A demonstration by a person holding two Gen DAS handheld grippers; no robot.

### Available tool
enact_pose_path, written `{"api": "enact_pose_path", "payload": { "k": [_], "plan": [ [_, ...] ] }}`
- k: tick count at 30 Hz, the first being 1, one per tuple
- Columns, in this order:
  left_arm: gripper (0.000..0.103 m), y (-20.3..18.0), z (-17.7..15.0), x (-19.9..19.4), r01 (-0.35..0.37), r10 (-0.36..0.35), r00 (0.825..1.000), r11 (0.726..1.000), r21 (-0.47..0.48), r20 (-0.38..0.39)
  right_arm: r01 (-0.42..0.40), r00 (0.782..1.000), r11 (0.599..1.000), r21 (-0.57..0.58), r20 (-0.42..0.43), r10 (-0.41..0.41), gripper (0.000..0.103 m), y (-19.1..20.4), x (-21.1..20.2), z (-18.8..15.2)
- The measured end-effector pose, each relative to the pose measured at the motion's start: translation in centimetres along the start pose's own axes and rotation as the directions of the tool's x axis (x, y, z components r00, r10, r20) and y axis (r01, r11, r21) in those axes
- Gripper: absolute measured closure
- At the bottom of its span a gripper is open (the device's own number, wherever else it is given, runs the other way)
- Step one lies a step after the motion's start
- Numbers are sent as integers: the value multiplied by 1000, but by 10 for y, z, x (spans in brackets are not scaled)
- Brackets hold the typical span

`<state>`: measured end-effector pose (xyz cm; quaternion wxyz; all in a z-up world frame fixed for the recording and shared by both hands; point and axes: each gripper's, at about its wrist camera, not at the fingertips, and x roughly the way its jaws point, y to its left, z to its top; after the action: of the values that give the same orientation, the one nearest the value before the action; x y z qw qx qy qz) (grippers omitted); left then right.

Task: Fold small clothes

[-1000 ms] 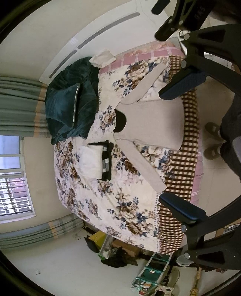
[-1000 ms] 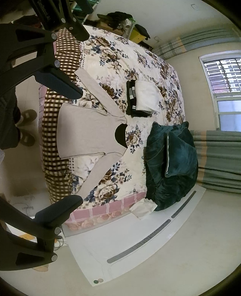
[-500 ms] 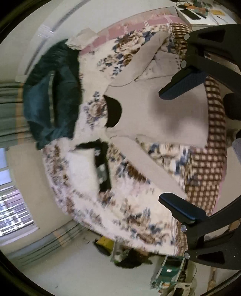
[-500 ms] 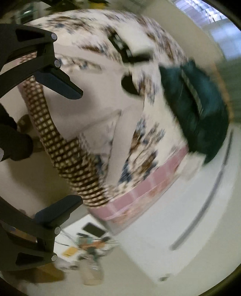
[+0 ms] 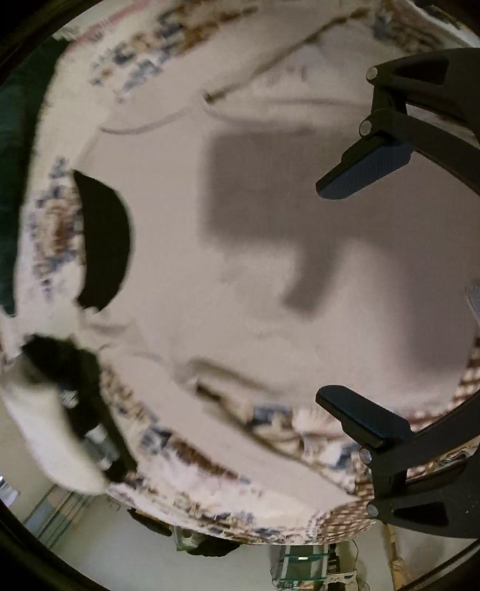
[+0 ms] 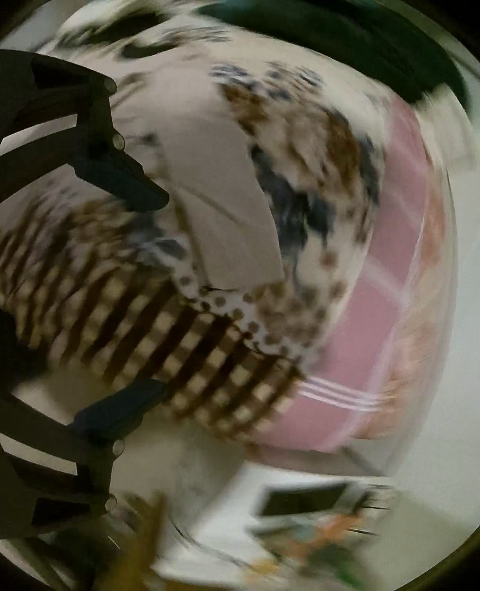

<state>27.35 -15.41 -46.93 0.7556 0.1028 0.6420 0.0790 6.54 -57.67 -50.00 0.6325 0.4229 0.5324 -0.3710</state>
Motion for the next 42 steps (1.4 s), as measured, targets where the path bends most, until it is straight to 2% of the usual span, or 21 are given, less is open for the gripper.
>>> {"api": "enact_pose_path", "payload": {
  "k": [3, 7, 9, 10, 11, 13, 14, 15, 16, 17, 23, 27, 30, 34, 38, 42],
  "plan": [
    [0, -13, 4, 30, -15, 15, 1000, 1000, 10, -22, -48, 999, 991, 126, -19, 50, 13, -18, 47, 17],
    [0, -25, 6, 54, -9, 10, 1000, 1000, 22, -29, -84, 995, 982, 170, -28, 91, 13, -21, 95, 34],
    [0, -25, 4, 57, 11, -10, 1000, 1000, 25, -17, -91, 996, 982, 163, 22, 88, 13, -16, 103, 39],
    [0, -28, 5, 57, 16, -16, 1000, 1000, 26, -11, -102, 994, 982, 157, 49, 95, 16, -12, 101, 38],
    [0, -28, 5, 57, 26, -26, 1000, 999, 26, -1, -113, 992, 983, 147, 72, 103, 22, -8, 100, 36],
    [0, -24, 2, 58, 47, -47, 999, 999, 23, 8, -140, 987, 985, 104, 98, 130, 55, 2, 97, 33],
    [0, -22, 0, 58, 52, -53, 999, 998, 22, 12, -137, 986, 987, 89, 104, 128, 62, 6, 96, 31],
    [0, -20, -1, 57, 60, -61, 998, 998, 19, 14, -140, 985, 987, 83, 109, 130, 81, 8, 95, 28],
    [0, -17, -1, 57, 67, -68, 998, 998, 16, 16, -138, 985, 987, 79, 115, 128, 95, 9, 93, 26],
    [0, -12, -3, 54, 76, -77, 997, 997, 11, 21, -141, 984, 987, 71, 120, 132, 98, 13, 91, 23],
    [0, 18, -15, 41, 109, -108, 993, 994, -8, 50, -126, 959, 989, -81, 245, 142, 100, 60, 29, -1],
    [0, 60, -26, 27, 117, -113, 991, 992, -56, 69, -126, 939, 955, -267, 278, 202, 100, 106, -19, -31],
    [0, 102, -42, 17, 114, -105, 991, 988, -108, 84, -129, 931, 883, -451, 252, 265, 100, 157, -46, -78],
    [0, 166, -70, 15, 81, -66, 993, 983, -166, 93, -159, 931, 720, -676, 139, 336, 100, 225, -67, -178],
    [0, 224, -103, 21, 33, -14, 997, 973, -229, 80, -174, 946, 503, -847, -2, 324, 100, 270, -59, -303],
    [0, 266, -132, 42, -8, 15, 1000, 956, -295, 24, -127, 969, 286, -950, -57, 242, 100, 283, -23, -418]
  ]
}}
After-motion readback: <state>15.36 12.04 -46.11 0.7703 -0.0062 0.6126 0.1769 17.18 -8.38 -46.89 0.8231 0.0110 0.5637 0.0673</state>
